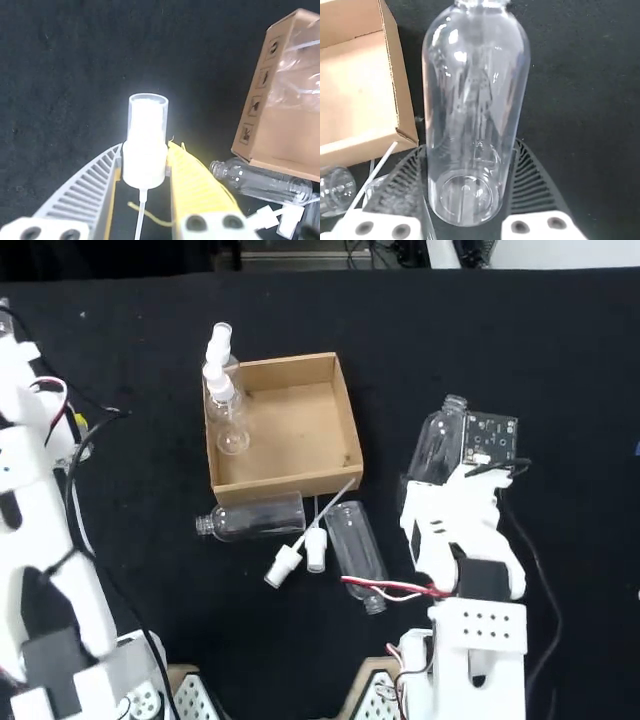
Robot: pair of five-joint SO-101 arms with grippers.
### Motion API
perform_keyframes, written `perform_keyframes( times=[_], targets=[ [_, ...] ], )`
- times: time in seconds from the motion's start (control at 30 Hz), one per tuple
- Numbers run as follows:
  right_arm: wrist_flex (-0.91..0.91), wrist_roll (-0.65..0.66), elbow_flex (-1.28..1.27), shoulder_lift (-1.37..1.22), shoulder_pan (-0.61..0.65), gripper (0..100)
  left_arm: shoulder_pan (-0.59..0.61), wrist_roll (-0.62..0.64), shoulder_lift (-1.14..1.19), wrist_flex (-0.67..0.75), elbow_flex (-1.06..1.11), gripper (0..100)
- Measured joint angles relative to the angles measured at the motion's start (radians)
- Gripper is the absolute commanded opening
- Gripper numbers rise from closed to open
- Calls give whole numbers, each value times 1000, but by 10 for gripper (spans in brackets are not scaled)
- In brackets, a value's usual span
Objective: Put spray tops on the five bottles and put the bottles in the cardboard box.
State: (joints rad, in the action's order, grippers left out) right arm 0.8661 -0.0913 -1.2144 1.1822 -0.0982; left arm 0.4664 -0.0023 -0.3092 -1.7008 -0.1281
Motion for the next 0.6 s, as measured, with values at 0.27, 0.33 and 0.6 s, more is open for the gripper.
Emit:
perform_keyframes(
  times=[0.27, 0.33, 0.6],
  targets=[
    [44, 0, -123, 358, 103, 11, 0, 0, -158, 0, 0, 30],
    [44, 0, -178, 485, 130, 12, 0, 0, -169, 0, 0, 30],
    [18, 0, -249, 615, 183, 12, -43, 0, -175, 0, 0, 30]
  ],
)
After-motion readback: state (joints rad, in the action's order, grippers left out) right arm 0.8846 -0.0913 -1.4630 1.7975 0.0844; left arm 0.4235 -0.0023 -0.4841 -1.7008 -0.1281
